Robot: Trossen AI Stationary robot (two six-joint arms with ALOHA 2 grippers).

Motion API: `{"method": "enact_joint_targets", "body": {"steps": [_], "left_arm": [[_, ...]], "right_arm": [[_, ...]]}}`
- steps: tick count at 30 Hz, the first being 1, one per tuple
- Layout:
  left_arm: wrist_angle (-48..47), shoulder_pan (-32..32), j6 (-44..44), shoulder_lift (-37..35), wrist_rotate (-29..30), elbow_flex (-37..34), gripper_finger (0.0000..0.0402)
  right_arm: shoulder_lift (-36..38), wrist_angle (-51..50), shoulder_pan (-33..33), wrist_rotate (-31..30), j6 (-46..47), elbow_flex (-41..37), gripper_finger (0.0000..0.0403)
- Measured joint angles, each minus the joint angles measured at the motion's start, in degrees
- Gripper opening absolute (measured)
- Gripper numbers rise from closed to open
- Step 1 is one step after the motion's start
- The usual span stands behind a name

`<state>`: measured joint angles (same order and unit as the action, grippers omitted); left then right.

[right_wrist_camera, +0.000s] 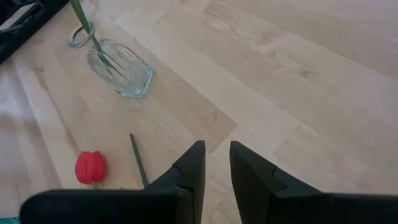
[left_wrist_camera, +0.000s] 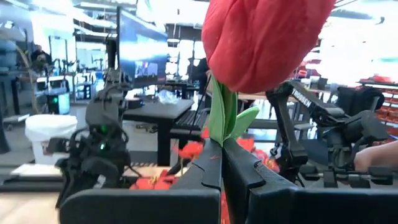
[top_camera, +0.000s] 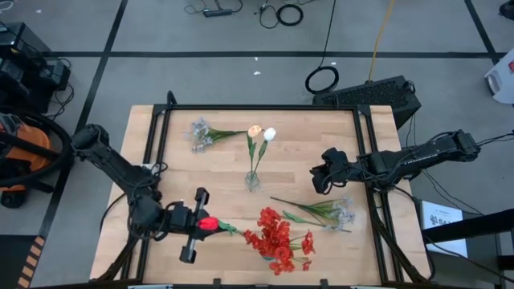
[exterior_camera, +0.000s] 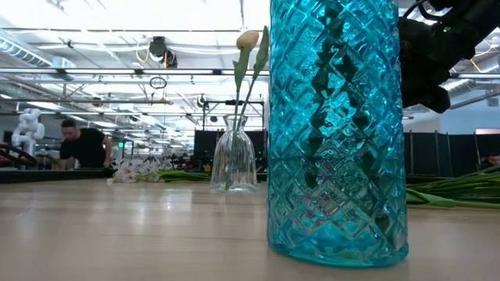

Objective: Sort flowers into vase by color
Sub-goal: Put the top red tulip into the blue vase

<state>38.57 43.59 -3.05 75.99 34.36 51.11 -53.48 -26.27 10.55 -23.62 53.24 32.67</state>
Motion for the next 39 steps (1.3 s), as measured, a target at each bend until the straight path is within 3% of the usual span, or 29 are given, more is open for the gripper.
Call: {"method": "enact_joint_targets", "body": {"steps": [19,34,39], "left_arm": [[0.03,-3.89,2.71,2.22,-7.20,0.81,0.0000],[-0.22,-4.48,2.64,4.14,-7.20,0.81,0.0000],[-0.11,-5.00,2.69,4.97,-7.18,0.81,0.0000]], "right_arm": [[-0.02,-0.19,0.00,-0.02,-0.01,0.00,0.0065],[0.00,-0.14,0.00,1.65,1.28,0.00,0.0065],[-0.01,-1.62,0.00,9.89,-0.18,0.00,0.0065]]}}
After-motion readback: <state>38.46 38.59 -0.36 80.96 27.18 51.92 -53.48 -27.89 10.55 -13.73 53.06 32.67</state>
